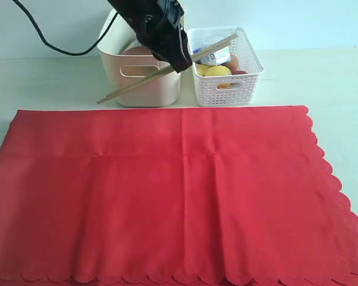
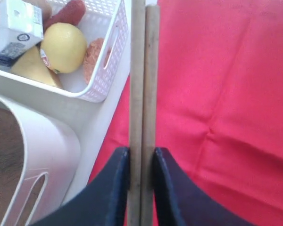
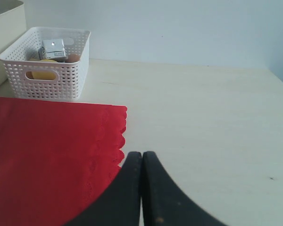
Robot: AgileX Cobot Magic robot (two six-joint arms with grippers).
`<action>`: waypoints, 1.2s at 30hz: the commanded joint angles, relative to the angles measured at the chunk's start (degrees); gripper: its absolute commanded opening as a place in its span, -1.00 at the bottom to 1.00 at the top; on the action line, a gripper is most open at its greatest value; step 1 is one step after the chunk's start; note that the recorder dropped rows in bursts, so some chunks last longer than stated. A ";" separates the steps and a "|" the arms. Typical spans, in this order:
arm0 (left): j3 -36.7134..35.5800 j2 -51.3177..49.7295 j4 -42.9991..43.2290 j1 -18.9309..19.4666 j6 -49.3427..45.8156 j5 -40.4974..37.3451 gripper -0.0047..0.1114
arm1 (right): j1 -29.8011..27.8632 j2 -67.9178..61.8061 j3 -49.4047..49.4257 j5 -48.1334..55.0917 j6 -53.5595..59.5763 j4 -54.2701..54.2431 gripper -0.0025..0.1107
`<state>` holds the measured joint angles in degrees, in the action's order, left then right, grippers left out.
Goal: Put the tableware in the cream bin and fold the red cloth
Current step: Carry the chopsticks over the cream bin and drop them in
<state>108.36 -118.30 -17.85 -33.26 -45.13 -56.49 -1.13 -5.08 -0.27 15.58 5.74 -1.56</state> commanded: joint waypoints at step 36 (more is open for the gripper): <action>0.46 9.00 0.39 13.47 13.30 15.89 -0.92 | -0.24 0.22 0.27 -0.29 0.09 0.05 -0.96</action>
<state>108.36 -110.00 -14.84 -21.56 -33.28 -45.77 -1.13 -5.08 -0.27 15.58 5.74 -1.56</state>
